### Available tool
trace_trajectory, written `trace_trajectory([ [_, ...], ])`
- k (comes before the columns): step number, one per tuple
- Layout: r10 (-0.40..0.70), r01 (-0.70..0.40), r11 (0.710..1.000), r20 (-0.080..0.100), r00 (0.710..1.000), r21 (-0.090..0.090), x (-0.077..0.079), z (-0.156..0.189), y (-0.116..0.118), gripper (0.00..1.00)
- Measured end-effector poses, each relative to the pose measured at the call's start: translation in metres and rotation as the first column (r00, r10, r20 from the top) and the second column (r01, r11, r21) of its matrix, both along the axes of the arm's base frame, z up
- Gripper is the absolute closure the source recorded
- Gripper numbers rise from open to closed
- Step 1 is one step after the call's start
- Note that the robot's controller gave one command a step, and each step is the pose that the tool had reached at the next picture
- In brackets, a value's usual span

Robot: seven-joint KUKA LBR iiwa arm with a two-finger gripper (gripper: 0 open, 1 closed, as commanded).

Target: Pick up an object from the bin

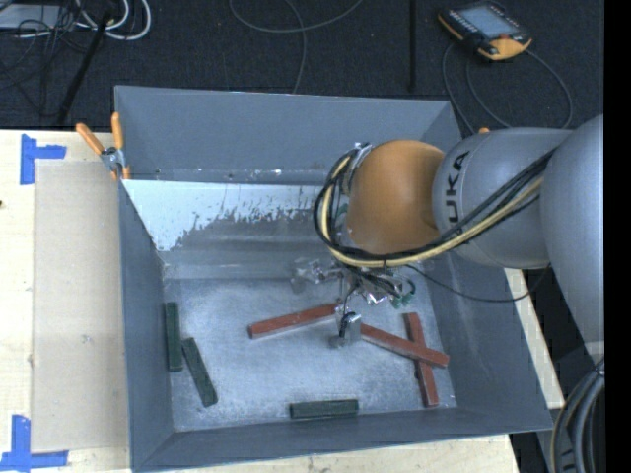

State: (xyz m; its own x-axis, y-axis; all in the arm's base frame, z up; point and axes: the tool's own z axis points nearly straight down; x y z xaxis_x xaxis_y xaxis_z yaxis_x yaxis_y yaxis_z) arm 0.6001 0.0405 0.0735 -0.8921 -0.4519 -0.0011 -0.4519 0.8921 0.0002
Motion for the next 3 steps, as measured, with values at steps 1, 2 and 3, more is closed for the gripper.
trace_trajectory([
  [1, 0.237, -0.237, 0.971, 0.0, 0.971, 0.0, -0.012, -0.001, 0.045, 0.0],
  [2, 0.506, -0.506, 0.862, 0.001, 0.862, 0.001, 0.001, -0.001, 0.074, 1.0],
  [3, 0.504, -0.504, 0.864, 0.001, 0.864, 0.001, 0.001, -0.001, 0.073, 1.0],
])
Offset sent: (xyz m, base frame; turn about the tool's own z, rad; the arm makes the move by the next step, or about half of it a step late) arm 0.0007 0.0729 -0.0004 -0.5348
